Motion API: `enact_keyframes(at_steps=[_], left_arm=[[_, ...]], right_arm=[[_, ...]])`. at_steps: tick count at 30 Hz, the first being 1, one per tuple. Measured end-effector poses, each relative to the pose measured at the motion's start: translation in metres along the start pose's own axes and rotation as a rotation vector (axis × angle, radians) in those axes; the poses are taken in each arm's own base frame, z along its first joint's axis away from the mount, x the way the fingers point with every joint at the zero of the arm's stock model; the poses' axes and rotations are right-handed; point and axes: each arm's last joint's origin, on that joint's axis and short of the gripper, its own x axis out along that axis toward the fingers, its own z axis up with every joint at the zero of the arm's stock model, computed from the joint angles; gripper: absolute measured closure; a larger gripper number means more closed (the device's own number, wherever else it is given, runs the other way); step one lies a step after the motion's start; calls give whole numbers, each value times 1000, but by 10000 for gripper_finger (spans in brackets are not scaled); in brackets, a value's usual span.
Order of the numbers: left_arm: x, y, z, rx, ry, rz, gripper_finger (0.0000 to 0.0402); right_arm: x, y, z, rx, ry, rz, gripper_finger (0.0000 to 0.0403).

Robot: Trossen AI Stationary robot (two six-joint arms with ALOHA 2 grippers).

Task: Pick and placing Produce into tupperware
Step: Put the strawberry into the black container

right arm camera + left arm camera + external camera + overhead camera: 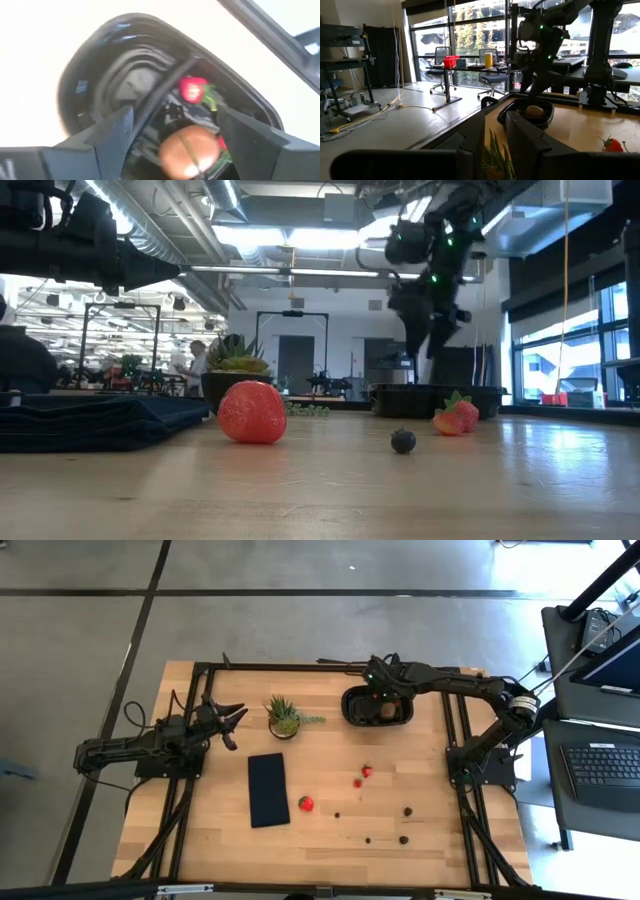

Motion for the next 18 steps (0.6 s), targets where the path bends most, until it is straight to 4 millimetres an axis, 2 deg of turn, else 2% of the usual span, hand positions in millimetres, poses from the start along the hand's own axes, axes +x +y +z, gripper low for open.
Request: enact_keyframes(at_steps=[6, 10, 15, 18], left_arm=[[0, 0, 0, 0, 0, 0, 343], [0, 0, 0, 1, 0, 0, 351], [0, 0, 0, 1, 0, 0, 361], [0, 0, 0, 1, 0, 0, 366]], right_arm=[[-22, 30, 3, -170, 2, 173, 111], [-26, 50, -7, -232, 28, 258, 111], [-32, 71, -21, -212, 64, 280, 111], [-37, 84, -30, -312, 61, 301, 111]])
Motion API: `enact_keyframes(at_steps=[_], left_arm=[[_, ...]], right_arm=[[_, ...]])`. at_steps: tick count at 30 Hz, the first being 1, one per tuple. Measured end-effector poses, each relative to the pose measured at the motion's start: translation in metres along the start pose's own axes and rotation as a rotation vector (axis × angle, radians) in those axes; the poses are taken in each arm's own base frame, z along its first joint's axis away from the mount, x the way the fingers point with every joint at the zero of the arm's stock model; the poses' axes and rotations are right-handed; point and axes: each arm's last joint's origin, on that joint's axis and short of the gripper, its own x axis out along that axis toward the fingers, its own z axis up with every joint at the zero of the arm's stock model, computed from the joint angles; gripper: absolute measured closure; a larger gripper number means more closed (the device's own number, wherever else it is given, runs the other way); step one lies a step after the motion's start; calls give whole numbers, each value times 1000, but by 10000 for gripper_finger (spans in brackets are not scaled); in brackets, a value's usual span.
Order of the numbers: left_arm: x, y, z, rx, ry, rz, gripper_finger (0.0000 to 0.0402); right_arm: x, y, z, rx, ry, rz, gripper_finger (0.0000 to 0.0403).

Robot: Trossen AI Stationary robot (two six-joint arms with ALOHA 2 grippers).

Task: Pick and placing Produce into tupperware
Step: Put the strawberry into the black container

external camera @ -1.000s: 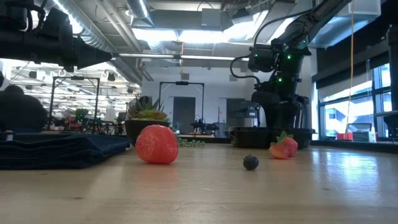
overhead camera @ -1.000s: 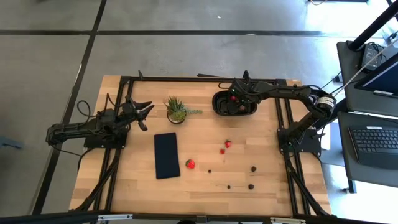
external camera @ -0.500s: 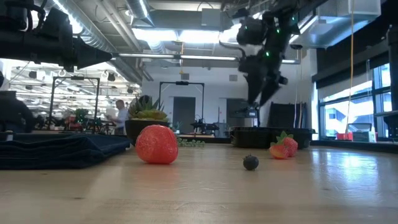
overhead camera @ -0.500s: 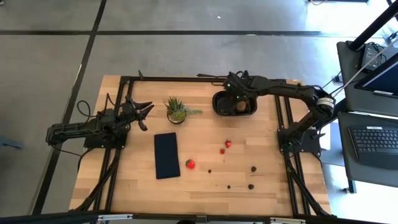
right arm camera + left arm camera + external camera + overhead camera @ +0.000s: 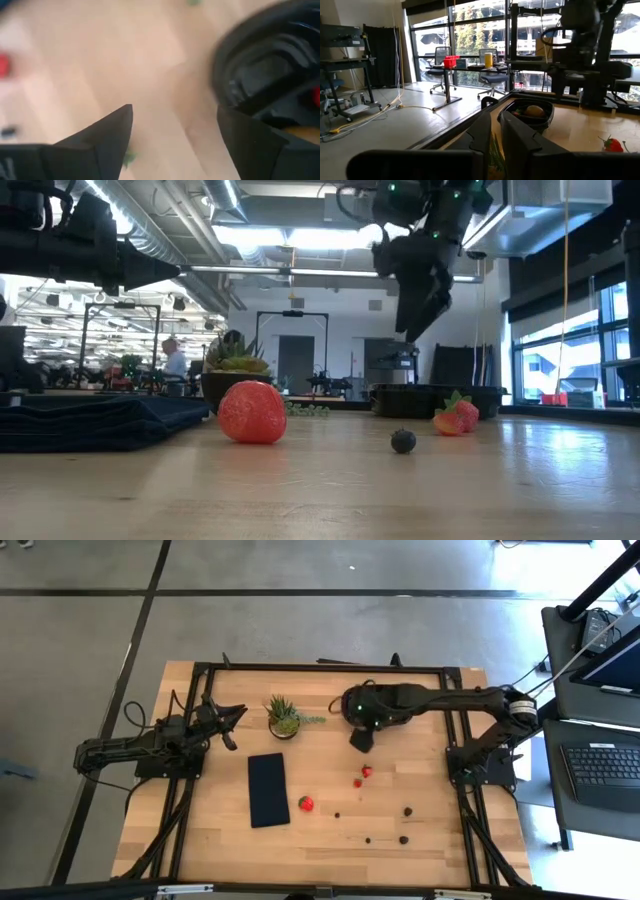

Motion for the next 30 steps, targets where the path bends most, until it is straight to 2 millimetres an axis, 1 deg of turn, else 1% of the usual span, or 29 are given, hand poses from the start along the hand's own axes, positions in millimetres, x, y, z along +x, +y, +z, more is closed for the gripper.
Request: enact_keyframes(at_steps=[5, 9, 15, 22, 25, 27, 30], left_arm=[[0, 0, 0, 0, 0, 0, 374], [0, 0, 0, 0, 0, 0, 381], [0, 0, 0, 0, 0, 0, 389], [0, 0, 0, 0, 0, 0, 398], [0, 0, 0, 1, 0, 0, 401], [0, 0, 0, 0, 0, 0, 401], [0, 0, 0, 0, 0, 0, 396]], right_arm=[[-1, 30, -12, -292, 30, 33, 111], [-2, 50, -22, -409, 44, 58, 111], [-3, 65, -29, -461, 48, 71, 111], [-4, 76, -35, -506, 34, 7, 111], [3, 80, -39, -511, 67, -9, 111], [11, 82, -40, -501, 87, -13, 111], [24, 86, -43, -532, 135, -23, 112]])
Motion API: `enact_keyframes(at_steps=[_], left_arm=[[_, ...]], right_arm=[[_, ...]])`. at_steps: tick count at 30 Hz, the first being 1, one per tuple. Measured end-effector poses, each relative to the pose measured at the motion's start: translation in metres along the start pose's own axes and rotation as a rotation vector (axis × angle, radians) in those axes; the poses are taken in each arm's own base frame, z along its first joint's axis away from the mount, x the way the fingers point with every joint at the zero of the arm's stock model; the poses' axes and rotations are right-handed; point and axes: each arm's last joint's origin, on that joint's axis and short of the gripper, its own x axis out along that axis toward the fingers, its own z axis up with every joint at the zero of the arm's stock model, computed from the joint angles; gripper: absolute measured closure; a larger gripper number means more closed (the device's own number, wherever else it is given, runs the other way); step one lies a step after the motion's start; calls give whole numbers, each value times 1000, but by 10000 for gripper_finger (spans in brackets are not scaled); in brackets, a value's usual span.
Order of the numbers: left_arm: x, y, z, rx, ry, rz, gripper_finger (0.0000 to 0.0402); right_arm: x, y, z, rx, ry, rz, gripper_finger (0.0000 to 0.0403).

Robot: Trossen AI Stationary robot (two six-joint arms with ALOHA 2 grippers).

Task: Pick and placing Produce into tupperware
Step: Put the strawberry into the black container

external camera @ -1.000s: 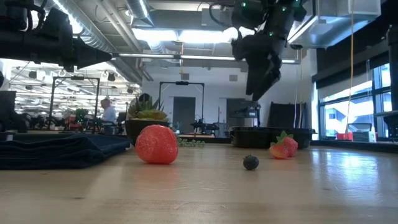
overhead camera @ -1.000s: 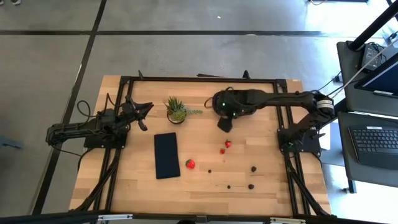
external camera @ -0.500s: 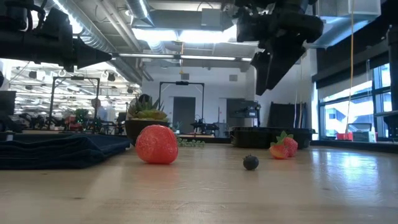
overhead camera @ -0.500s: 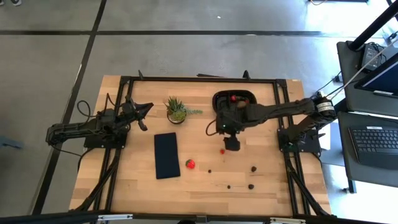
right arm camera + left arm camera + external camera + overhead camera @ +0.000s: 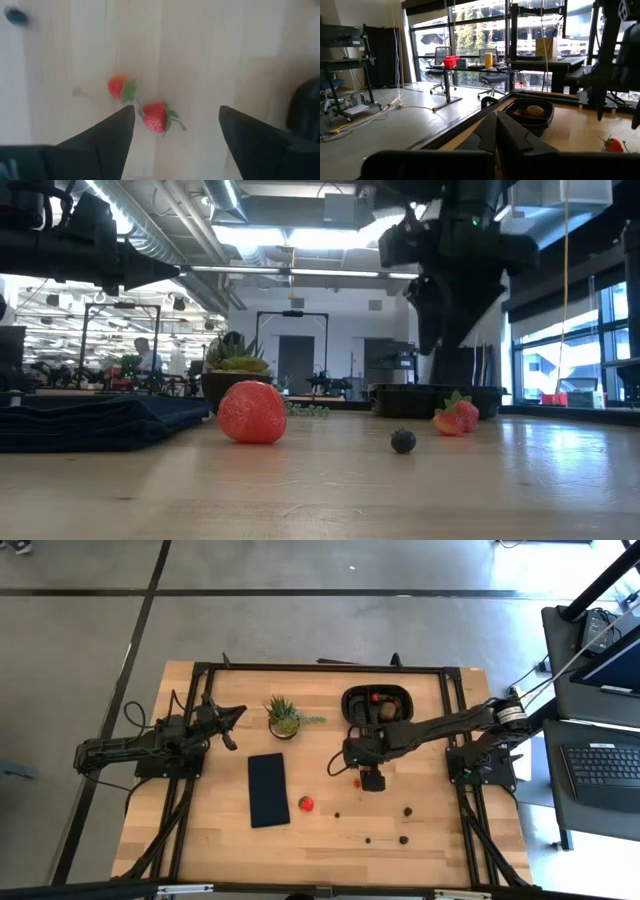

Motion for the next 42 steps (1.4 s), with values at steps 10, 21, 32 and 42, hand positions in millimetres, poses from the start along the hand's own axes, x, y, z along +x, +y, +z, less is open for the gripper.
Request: enact_keyframes(at_steps=[10, 21, 32, 42], left_arm=[[0, 0, 0, 1, 0, 4, 370], [0, 0, 0, 1, 0, 5, 350], [0, 0, 0, 1, 1, 6, 335], [0, 0, 0, 1, 1, 6, 329]], right_arm=[[28, 6, -1, -36, 119, -1, 112], [61, 10, -3, -136, 228, 26, 112], [77, 12, -3, -156, 272, 33, 112], [78, 12, -3, -148, 275, 38, 166]])
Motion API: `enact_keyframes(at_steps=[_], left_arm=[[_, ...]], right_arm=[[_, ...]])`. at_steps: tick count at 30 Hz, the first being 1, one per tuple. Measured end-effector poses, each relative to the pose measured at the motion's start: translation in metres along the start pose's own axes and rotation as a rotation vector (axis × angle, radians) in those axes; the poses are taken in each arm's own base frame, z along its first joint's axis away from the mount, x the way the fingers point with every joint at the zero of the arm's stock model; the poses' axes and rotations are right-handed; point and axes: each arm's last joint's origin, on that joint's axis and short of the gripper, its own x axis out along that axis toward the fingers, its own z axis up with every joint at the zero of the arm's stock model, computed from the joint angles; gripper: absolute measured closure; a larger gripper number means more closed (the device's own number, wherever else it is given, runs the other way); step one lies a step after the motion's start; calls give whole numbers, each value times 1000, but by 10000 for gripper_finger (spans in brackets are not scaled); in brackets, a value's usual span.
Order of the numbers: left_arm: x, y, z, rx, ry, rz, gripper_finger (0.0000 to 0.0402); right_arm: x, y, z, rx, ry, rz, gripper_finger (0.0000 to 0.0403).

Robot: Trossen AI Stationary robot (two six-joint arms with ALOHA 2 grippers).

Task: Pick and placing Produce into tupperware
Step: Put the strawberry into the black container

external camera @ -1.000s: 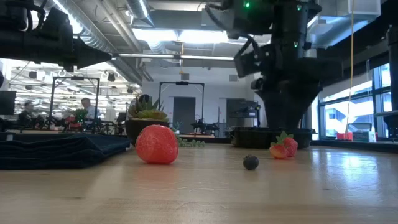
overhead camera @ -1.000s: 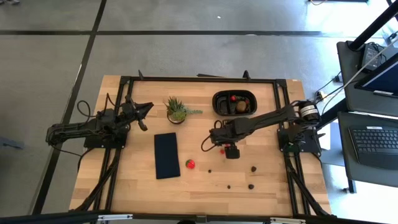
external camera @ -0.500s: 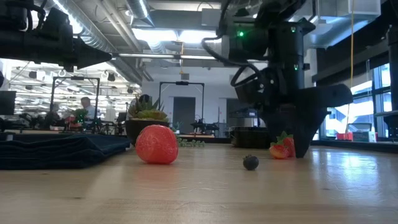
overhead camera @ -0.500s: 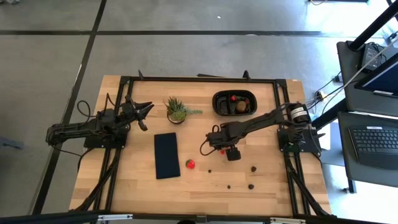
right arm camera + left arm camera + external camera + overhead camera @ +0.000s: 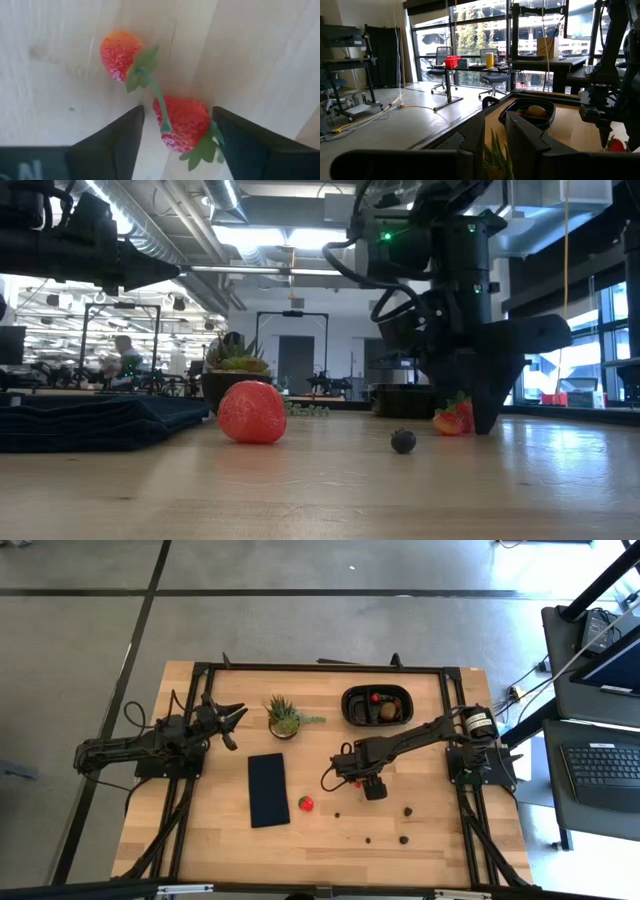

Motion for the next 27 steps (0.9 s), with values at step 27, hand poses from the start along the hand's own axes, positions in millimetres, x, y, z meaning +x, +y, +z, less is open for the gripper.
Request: enact_keyframes(at_steps=[27], left_arm=[[0, 0, 0, -1, -1, 1, 383]], right_arm=[[-51, -51, -35, 379, -42, -12, 261]])
